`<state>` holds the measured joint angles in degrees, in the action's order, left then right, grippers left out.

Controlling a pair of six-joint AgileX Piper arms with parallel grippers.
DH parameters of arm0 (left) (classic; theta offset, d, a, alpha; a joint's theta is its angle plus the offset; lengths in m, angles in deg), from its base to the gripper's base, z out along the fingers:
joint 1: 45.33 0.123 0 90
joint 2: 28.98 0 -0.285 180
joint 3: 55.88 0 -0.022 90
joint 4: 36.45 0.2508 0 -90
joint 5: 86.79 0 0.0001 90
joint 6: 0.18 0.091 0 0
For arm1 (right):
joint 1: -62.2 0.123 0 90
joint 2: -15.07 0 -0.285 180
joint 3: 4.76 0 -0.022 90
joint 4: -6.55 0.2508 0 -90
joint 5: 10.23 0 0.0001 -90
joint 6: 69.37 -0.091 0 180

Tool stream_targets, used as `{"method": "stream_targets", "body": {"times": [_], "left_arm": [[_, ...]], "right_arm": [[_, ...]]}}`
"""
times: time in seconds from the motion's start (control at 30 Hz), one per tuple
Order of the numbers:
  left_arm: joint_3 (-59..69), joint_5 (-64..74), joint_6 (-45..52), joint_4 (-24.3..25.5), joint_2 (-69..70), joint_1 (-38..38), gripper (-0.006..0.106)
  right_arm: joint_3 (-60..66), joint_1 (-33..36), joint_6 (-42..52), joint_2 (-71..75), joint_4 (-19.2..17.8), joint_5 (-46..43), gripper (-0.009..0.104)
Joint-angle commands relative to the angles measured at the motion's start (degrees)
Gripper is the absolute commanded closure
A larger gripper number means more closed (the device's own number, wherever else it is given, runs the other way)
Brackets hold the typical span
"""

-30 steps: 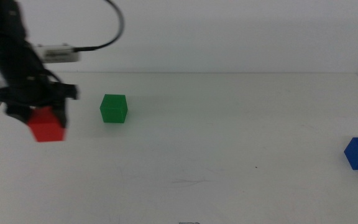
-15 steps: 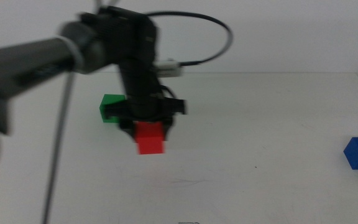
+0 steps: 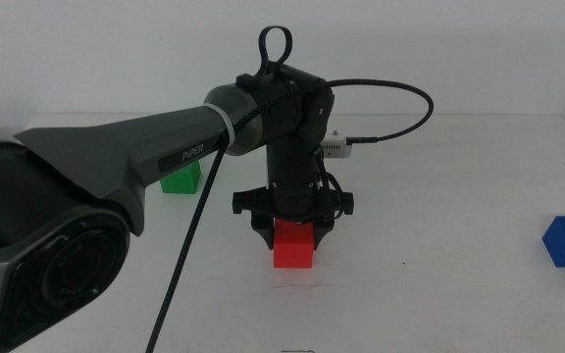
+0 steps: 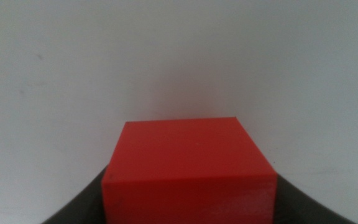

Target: Stack red cubes first, then green, then blue cubes in a specific spot.

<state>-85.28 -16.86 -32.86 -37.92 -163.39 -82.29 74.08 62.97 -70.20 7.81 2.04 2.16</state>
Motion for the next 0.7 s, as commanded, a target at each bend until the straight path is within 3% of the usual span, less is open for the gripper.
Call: {"method": "stream_targets", "body": {"times": [0.0, 0.27, 0.67], "left_arm": [[-1.84, 0.46, -0.88, -1.11, 3.34, -0.25, 0.087], [-1.84, -0.4, -1.74, -4.38, 2.6, -0.25, 0.087], [-1.77, 0.02, -1.54, -5.28, 0.69, -0.56, 0.085]], "right_arm": [[-0.98, 0.14, 0.31, 1.3, -0.52, -4.37, 0.001], [-0.98, 0.14, 0.31, 1.3, -0.52, -4.37, 0.001], [-0.98, 0.14, 0.31, 1.3, -0.52, -4.37, 0.001]]}}
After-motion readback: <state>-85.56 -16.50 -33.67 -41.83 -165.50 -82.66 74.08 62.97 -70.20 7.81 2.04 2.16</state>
